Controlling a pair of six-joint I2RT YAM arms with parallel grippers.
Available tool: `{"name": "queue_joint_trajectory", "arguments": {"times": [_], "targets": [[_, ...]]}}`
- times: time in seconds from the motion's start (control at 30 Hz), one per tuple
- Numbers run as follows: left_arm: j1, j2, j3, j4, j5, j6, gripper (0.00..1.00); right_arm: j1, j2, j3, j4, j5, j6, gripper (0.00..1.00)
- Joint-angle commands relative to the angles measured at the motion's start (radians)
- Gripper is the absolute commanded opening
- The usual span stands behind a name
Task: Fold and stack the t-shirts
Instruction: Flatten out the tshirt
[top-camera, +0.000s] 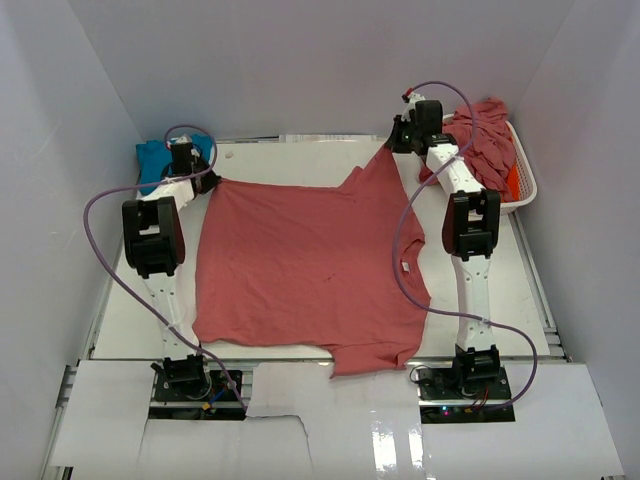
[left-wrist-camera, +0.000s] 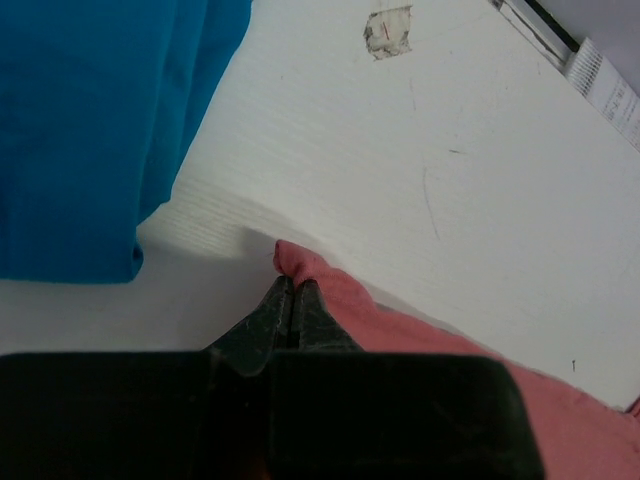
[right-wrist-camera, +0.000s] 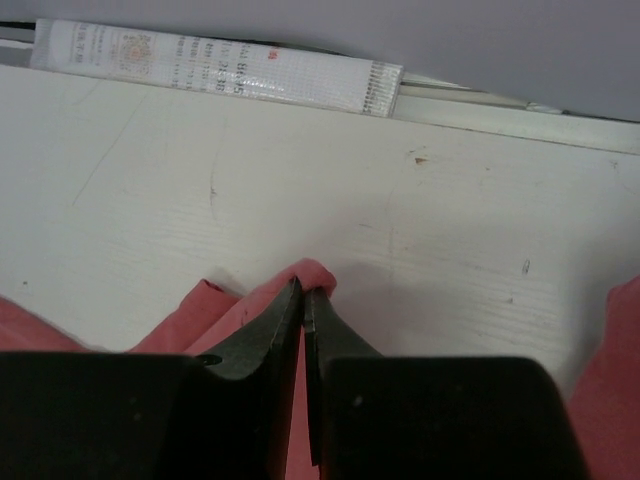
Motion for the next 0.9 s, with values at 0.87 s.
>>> {"name": "queue_joint_trajectory", "arguments": {"times": [0.87], "targets": [[0.033,0.125,0.21,0.129,0.072,-0.082,0.0,-0.01,-0.003,-0.049,0.465,0.107,0.028,0.08]]}}
